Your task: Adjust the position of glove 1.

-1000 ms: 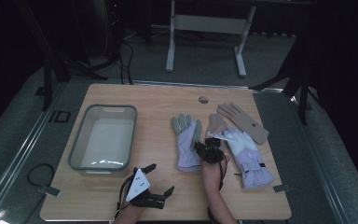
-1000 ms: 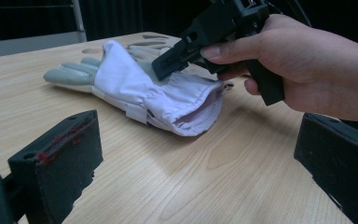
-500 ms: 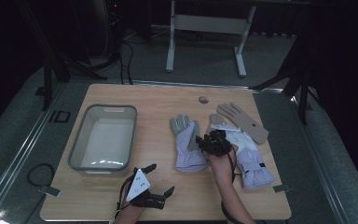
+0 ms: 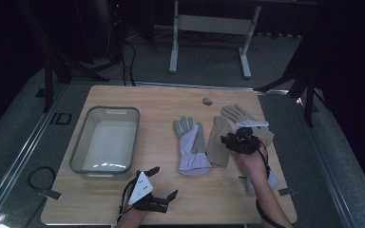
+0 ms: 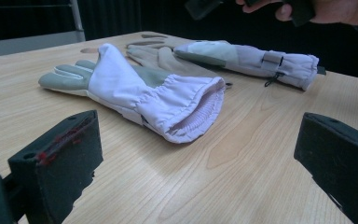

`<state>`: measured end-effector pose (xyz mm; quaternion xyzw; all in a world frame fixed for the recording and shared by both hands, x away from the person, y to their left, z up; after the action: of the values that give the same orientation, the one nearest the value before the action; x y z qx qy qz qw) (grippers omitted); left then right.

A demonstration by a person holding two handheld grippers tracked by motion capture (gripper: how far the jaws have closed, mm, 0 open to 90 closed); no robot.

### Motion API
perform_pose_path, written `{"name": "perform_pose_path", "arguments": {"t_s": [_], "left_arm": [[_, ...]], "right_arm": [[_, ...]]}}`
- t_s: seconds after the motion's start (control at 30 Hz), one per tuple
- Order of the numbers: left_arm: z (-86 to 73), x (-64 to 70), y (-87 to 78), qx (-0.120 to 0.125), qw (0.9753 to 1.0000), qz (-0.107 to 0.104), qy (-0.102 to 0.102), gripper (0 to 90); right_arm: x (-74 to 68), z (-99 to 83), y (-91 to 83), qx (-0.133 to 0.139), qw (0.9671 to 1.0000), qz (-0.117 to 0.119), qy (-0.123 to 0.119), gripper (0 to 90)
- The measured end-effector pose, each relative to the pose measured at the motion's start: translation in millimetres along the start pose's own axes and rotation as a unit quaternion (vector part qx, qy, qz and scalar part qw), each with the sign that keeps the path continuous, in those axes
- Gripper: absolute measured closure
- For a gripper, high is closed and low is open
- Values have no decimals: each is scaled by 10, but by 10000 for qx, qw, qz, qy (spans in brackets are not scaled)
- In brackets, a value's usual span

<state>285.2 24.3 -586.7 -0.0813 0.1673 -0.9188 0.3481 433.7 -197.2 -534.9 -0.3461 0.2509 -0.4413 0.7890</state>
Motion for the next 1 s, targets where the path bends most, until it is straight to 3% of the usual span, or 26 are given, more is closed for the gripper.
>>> {"name": "perform_pose_path", "arguments": {"t_s": [0.13, 0.33, 0.4, 0.53, 0.6, 0.63, 0.67, 0.7, 0.73, 0.83, 1.0], "left_arm": [[0, 0, 0, -1, 10000, -1, 3, 8], [-1, -3, 2, -14, 10000, 3, -11, 8], [-2, -4, 4, -24, 10000, 3, -14, 8], [-3, -6, 5, -35, 10000, 20, -7, 8], [-3, -7, 5, -30, 10000, 22, -14, 8], [-3, -8, 5, -28, 10000, 18, -18, 8], [-3, -8, 4, -32, 10000, 15, -26, 8], [-3, -8, 4, -32, 10000, 15, -26, 8], [-3, -7, 5, -33, 10000, 12, -26, 8], [-3, -6, 6, -36, 10000, 13, -11, 8], [-3, -6, 6, -38, 10000, 12, -14, 8]], "right_arm": [[215, -85, -115, -118, 9994, -134, -302, 601], [513, -227, -286, -266, 9987, -149, -407, 624], [555, -260, -307, -307, 9985, -157, -433, 623], [727, -475, -328, -630, 9962, -164, -578, 599], [804, -633, -330, -899, 9933, -111, -713, 597], [804, -633, -330, -899, 9933, -111, -713, 597], [830, -708, -340, -1044, 9904, -68, -905, 598], [830, -708, -340, -1044, 9904, -68, -905, 598], [866, -765, -344, -1177, 9881, 10, -991, 597], [923, -813, -333, -1314, 9862, -20, -1009, 597], [934, -905, -242, -1525, 9827, 241, -1022, 562]]}}
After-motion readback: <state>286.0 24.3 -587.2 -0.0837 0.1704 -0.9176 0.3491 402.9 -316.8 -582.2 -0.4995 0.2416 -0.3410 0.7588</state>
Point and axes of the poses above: each handheld gripper's, and its own axes: y roughly forward along the jaws, z roughly out of its top, x roughly to its right, the point moved 10 cm from there along y, roughly forward along the jaws, and after that the axes turned 8 degrees about -x, right-handed, at the moved point
